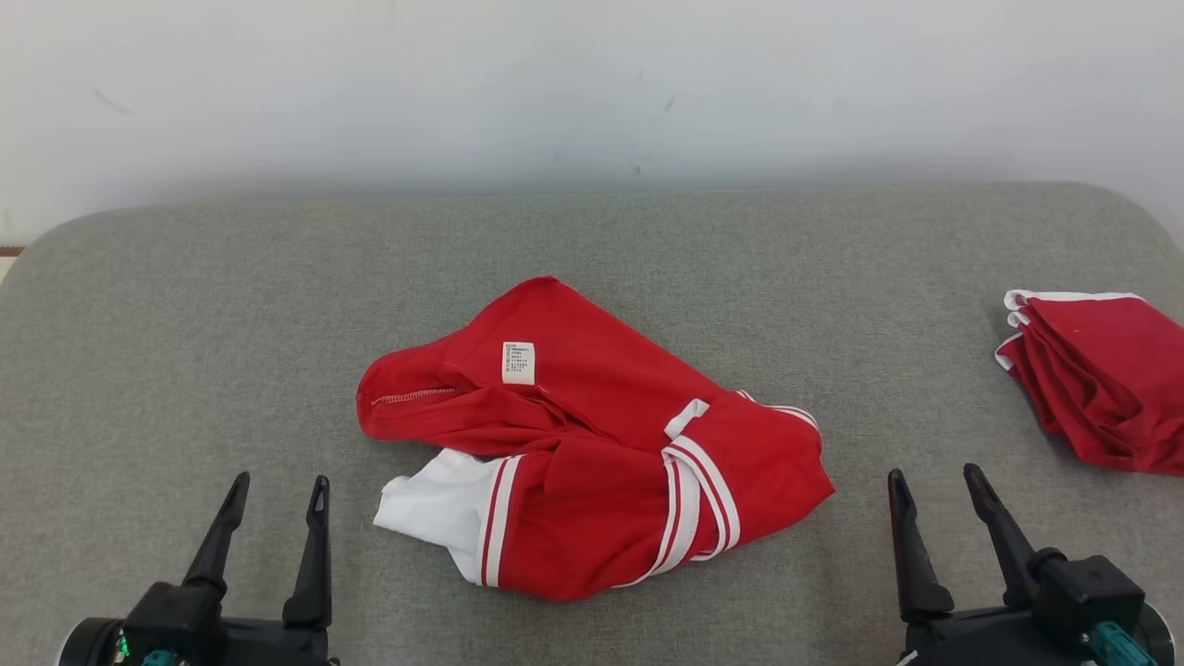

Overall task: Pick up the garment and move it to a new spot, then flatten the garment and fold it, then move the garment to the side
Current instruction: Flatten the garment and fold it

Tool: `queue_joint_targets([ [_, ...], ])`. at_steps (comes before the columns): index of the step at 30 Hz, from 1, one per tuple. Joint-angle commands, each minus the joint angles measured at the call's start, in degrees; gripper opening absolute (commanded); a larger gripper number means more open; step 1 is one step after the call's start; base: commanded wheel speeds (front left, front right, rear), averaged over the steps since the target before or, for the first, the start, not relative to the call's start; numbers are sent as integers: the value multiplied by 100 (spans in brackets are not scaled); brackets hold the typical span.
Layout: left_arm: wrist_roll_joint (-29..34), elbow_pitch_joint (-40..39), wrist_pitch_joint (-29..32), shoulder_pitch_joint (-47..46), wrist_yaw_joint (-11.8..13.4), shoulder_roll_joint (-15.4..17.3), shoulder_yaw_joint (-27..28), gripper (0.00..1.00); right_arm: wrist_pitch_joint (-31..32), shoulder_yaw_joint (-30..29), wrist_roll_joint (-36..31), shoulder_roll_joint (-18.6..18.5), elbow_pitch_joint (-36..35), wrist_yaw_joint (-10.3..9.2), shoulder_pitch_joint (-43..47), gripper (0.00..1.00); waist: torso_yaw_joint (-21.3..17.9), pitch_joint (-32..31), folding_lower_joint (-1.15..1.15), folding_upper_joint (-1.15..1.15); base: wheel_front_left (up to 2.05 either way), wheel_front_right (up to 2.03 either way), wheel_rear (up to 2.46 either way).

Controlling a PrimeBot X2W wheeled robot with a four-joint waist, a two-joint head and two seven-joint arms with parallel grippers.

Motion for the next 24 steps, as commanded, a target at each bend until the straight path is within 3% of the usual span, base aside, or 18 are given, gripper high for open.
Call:
queue_joint_targets([
  [1, 48, -4, -8, -70, 17, -1, -28, 100, 33, 62, -2, -64, -4, -6, -24, 100, 24, 25, 0, 0, 0, 0, 0],
  [15, 57, 24, -58, -379, -66, -247, -296, 100, 1199, 1494, 498, -806, 869, -6, -1171, 100, 522, 431, 0, 0, 0, 0, 0],
  [24, 84, 185, -122, -585, -162, -452, -386, 100, 1690, 2050, 305, -1198, 1778, -6, -2015, 100, 815, 705, 0, 0, 0, 0, 0],
])
